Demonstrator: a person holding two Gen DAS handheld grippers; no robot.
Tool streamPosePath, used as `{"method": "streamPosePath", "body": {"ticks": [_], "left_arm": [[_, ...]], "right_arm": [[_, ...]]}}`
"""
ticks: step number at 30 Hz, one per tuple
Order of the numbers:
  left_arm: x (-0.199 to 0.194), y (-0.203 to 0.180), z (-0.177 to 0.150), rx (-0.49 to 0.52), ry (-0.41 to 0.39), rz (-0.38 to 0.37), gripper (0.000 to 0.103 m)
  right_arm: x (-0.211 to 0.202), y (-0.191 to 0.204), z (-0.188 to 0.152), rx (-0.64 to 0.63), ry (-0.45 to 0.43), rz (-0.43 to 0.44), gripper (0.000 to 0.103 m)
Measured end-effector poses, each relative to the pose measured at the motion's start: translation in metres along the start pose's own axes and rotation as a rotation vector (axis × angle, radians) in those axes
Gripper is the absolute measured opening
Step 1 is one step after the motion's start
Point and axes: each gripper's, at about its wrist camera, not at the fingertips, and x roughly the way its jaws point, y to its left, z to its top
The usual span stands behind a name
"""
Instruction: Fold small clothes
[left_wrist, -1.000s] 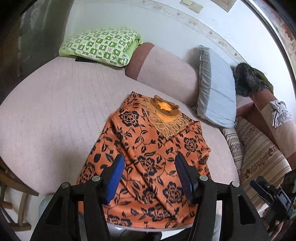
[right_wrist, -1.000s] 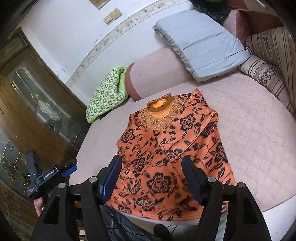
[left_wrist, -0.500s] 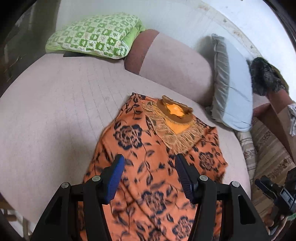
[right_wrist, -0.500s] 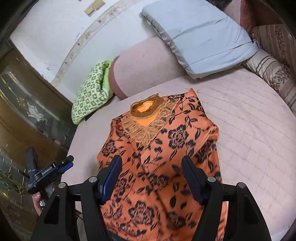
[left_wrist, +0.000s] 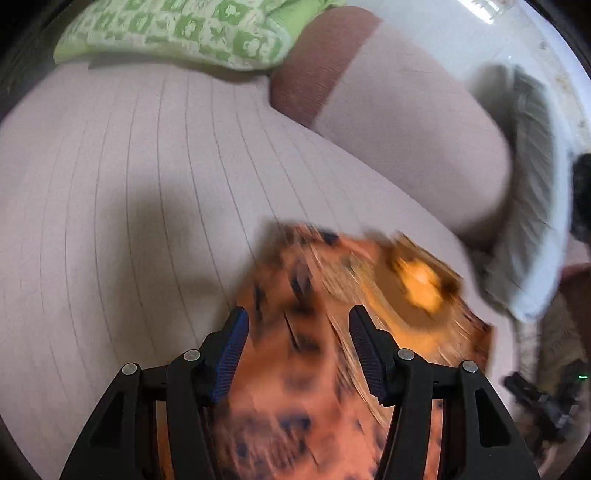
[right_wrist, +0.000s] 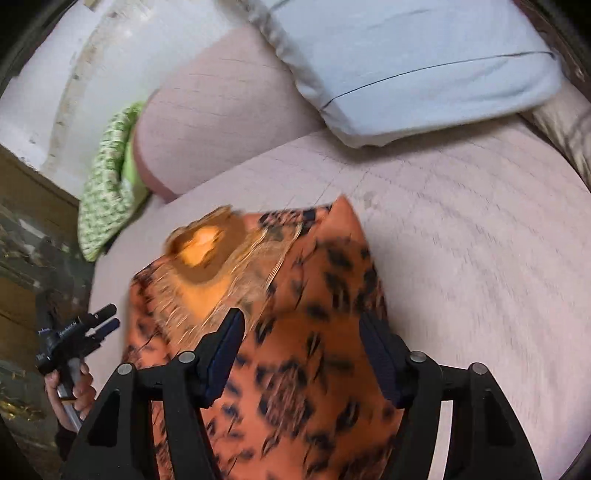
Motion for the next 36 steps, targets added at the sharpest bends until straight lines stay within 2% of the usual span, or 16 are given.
{"method": "streamPosePath", "body": {"ticks": [2, 4, 8, 10, 11, 12, 13, 14, 16, 20, 23, 25, 29, 32, 36], "left_arm": [[0.026, -0.006, 0.015, 0.065, -0.001, 0.064, 0.056], [0.046, -0.002, 0.025, 0.064, 0.029, 0.081, 0.055], [0.075, 0.006, 0.042, 0.052, 0.054, 0.072, 0.055], [0.088, 0.018, 0.046, 0.009, 0.084, 0.058, 0.054], [0.089, 0.019, 0.048, 0.0, 0.071, 0.052, 0.05], [0.092, 0.018, 0.051, 0.007, 0.06, 0.053, 0.04], [0.092, 0.018, 0.053, 0.022, 0.06, 0.046, 0.032], [0.097, 0.016, 0.056, 0.037, 0.075, 0.022, 0.015], [0.103, 0.016, 0.058, 0.029, 0.104, 0.0, 0.012], [0.099, 0.011, 0.058, 0.059, 0.078, -0.001, 0.006], [0.069, 0.014, 0.056, 0.055, 0.032, -0.021, 0.004], [0.036, 0.019, 0.056, 0.034, -0.019, -0.083, 0.004], [-0.049, 0.026, 0.023, 0.105, -0.146, -0.15, 0.004], [-0.113, 0.033, -0.022, 0.145, -0.229, -0.175, 0.003], [-0.189, 0.068, -0.097, 0.168, -0.313, -0.21, 0.002]], "right_arm": [[0.014, -0.003, 0.018, 0.002, -0.003, -0.014, 0.064], [0.031, -0.008, 0.034, 0.013, 0.007, -0.033, 0.06], [0.057, -0.019, 0.052, 0.053, 0.047, -0.053, 0.055], [0.068, -0.021, 0.057, 0.056, 0.067, -0.065, 0.053], [0.075, -0.021, 0.058, 0.053, 0.088, -0.073, 0.042], [0.079, -0.02, 0.058, 0.051, 0.106, -0.074, 0.029], [0.082, -0.018, 0.058, 0.034, 0.113, -0.098, 0.027], [0.082, -0.015, 0.058, 0.015, 0.112, -0.123, 0.022], [0.079, -0.011, 0.058, -0.002, 0.108, -0.134, 0.016], [0.065, -0.008, 0.059, -0.017, 0.085, -0.132, 0.011], [0.043, -0.006, 0.059, -0.017, 0.045, -0.113, 0.011], [0.016, -0.002, 0.059, -0.021, 0.005, -0.083, 0.01], [-0.054, 0.012, 0.042, -0.069, -0.094, -0.02, 0.01], [-0.115, 0.025, 0.001, -0.124, -0.166, 0.011, 0.01], [-0.189, 0.036, -0.083, -0.205, -0.228, 0.005, 0.011]]}}
